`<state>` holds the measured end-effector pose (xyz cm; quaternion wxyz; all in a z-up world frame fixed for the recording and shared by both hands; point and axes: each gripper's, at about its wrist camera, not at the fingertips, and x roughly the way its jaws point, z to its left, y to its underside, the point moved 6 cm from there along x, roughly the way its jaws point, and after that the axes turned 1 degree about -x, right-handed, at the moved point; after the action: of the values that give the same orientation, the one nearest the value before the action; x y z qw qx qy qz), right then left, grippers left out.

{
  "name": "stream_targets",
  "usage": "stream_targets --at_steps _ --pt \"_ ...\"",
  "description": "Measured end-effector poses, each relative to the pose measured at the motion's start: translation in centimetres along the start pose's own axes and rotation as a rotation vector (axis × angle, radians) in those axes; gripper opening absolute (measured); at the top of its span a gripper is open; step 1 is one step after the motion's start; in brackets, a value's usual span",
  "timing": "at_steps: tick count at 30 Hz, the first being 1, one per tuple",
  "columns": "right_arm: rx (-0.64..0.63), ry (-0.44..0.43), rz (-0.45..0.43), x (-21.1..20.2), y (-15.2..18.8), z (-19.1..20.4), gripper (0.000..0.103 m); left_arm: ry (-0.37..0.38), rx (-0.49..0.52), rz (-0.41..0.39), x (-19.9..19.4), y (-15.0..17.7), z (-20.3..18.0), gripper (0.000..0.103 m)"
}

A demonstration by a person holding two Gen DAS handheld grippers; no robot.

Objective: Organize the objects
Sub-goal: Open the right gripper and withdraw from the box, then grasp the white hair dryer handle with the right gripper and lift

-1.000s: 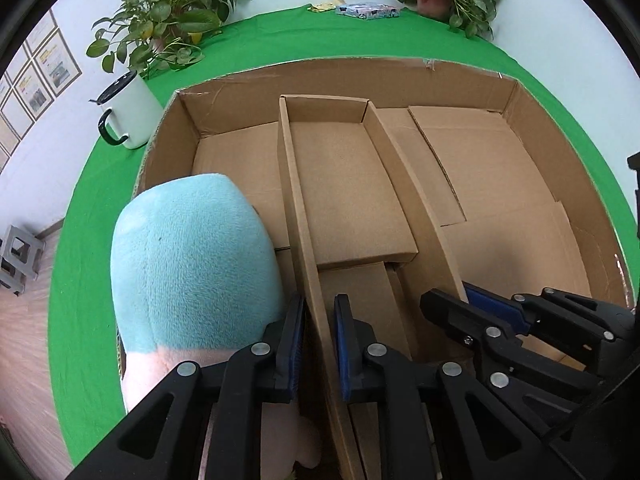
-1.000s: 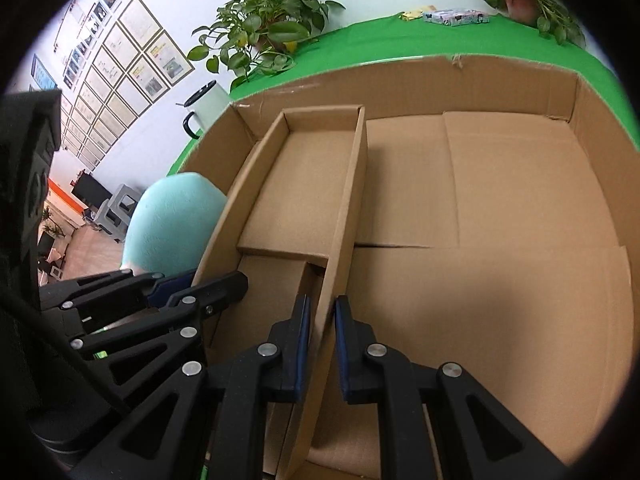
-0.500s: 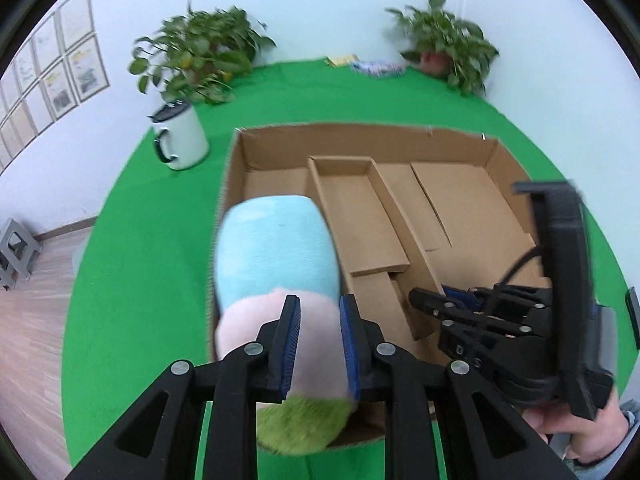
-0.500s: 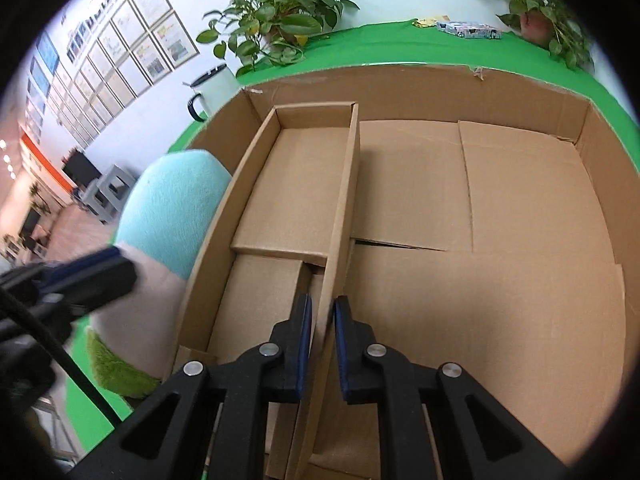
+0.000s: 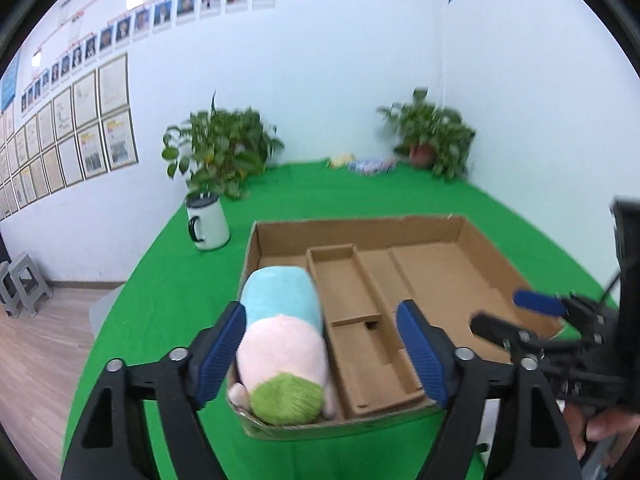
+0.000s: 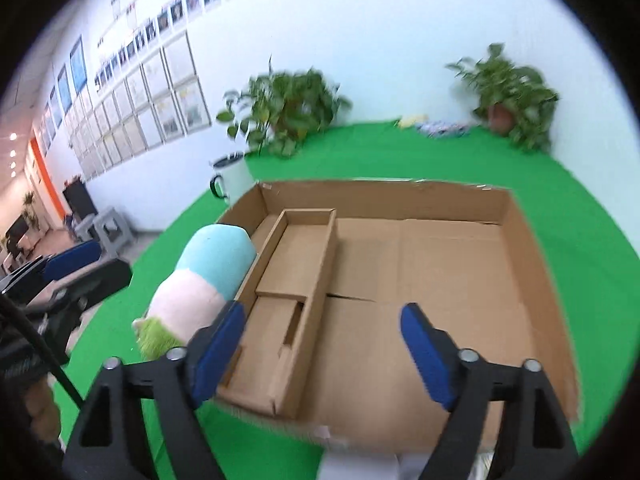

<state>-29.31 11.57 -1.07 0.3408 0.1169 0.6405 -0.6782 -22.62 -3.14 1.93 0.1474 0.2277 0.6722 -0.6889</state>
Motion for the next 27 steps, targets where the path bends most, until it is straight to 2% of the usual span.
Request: stream_targets --at_steps 2,6,13,17,20,23,27 --pt "0.007 0.036 -0.022 -1.9 1.5 -0.3 0.081 -0.002 -0.002 -0.059 -2.0 0.5 -1.3 0.092" --pt "0.000 0.086 -0.071 -4.7 3.9 -0.1 0.081 -0.010 0.009 -0.144 -5.2 1.9 -4.0 0.096" --pt "0.002 0.091 -0.068 -7.2 6.5 0.4 0.081 -0.019 -0.012 -0.086 -6.3 4.6 -5.6 0.096" --pt "0.010 0.059 -0.049 -8.0 7.9 0.4 0.081 -0.070 -0.019 -0.042 -5.5 6.3 -4.2 0.096" --pt "0.021 0.037 -0.042 -8.6 9.0 0.4 0.081 -0.081 -0.070 0.007 -4.1 7.2 -1.8 0.095" --pt "0.029 0.020 -0.025 -8.8 9.8 0.6 0.081 -0.041 -0.128 0.026 -3.8 7.7 -0.5 0.094" --pt "0.022 0.014 0.005 -8.6 10.7 0.9 0.081 -0.014 -0.110 0.021 -4.4 9.2 -2.2 0.094"
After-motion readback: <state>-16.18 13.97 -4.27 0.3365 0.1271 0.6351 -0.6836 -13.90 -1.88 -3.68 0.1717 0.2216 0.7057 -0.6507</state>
